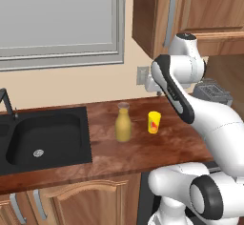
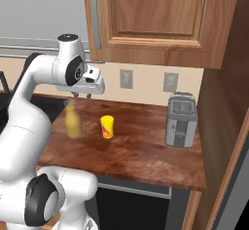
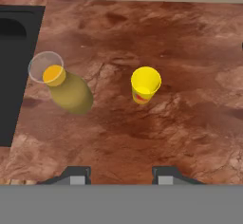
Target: Place the pitcher and cup on the dining counter for serving.
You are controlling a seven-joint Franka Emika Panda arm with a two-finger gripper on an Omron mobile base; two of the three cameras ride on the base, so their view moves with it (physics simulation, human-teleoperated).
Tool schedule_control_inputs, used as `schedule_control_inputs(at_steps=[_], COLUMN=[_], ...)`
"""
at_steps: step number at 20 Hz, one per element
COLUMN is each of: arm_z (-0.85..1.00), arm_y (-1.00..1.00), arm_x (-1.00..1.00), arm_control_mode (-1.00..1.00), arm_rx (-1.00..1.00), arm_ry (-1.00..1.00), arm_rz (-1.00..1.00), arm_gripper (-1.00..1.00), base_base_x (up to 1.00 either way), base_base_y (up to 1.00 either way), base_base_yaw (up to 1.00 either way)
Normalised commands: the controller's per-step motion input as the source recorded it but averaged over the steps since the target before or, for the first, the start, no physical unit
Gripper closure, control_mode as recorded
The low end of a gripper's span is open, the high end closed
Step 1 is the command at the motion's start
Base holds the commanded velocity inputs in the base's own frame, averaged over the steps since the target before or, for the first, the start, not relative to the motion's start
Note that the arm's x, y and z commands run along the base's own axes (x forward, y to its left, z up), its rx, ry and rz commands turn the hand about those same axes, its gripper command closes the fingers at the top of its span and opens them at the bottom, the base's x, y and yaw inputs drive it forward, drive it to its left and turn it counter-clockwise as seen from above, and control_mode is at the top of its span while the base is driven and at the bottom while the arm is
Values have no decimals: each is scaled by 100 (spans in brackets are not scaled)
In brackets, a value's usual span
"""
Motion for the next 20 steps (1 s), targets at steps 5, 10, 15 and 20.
schedule_control_inputs(at_steps=[5,10,15,20], arm_z=[-11,-42,-50,-35], arm_y=[-10,-32,-25,-5], arm_x=[0,6,40,29], arm_control_mode=[-100,-100,-100,-100], arm_rx=[0,0,0,1], arm_ry=[1,9,25,21], arm_rz=[0,-4,-10,-11], arm_gripper=[-100,-100,-100,-100], base_base_x=[0,0,0,0], base_base_y=[0,0,0,0], base_base_yaw=[0,0,0,0])
